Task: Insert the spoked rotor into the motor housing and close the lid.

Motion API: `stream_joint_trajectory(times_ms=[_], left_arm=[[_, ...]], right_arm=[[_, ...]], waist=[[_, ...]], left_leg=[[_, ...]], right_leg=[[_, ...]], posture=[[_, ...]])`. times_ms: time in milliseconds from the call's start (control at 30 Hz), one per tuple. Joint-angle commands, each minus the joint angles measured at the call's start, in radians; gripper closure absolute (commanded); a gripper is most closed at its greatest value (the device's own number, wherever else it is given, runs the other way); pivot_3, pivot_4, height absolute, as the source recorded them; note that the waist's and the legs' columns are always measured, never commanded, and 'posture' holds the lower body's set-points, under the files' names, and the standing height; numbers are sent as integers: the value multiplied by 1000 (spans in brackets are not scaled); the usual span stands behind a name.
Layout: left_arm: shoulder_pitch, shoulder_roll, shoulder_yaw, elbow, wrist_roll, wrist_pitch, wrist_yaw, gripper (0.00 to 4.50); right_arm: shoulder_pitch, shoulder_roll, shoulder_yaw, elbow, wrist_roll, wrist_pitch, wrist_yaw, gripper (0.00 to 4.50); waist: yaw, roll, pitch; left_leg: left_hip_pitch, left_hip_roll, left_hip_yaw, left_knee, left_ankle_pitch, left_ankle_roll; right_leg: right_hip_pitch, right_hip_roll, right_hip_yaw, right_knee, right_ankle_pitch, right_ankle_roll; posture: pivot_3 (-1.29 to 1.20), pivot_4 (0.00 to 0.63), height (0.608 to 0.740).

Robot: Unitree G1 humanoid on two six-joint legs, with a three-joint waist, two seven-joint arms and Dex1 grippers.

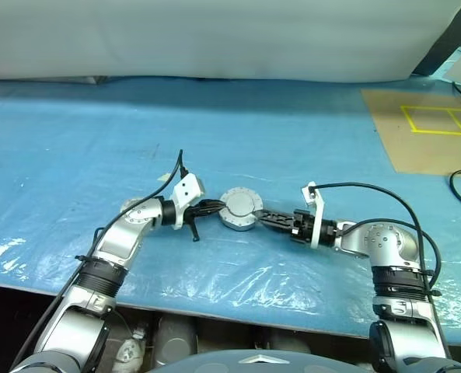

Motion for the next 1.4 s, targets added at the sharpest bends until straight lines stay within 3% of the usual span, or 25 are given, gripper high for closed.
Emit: stream_joint_trajectory(times_ms=[33, 133, 333, 433, 1233, 1400], left_arm=[[11, 8, -19, 36, 27, 3, -2, 4500], [9, 8, -23, 43, 28, -2, -5, 4500], [12, 11, -31, 51, 32, -12, -9, 4500], [14, 13, -31, 53, 34, -14, -10, 4500], [33, -6, -17, -1, 17, 24, 8, 4500], [36, -7, -13, -12, 18, 34, 9, 4500]], right_arm=[[4, 19, -13, 63, -27, -25, -64, 17], [6, 28, -23, 73, -19, -33, -76, 17], [21, 58, -46, 49, 16, -39, -97, 2069], [24, 73, -35, 33, 26, -47, -105, 2614], [-83, 198, -41, -26, 138, -42, -98, 2650], [-78, 209, -23, -14, 116, -47, -109, 3066]], waist=[[0, 0, 0], [0, -1, 0], [0, 0, -1], [0, 1, -1], [-6, 1, -1], [-3, 1, -1]], left_leg=[[0, 0, 0, 0, 0, 0], [1, 0, 0, 0, 0, 0], [1, 0, 0, -3, 0, 0], [2, -1, 0, -5, 0, 0], [-1, -1, 1, -9, 0, 0], [-3, -2, 2, -9, 0, -1]], right_leg=[[0, 0, 0, 0, 0, 0], [1, 0, 0, 0, 0, 0], [0, 0, 0, -1, 0, 0], [0, 0, 1, -2, 0, 0], [-6, 0, 2, -1, 0, 1], [-7, 0, 3, -1, -1, 1]], posture=[[0, 150, 740], [0, 150, 740], [0, 150, 740], [0, 150, 740], [0, 150, 740], [0, 150, 740]])
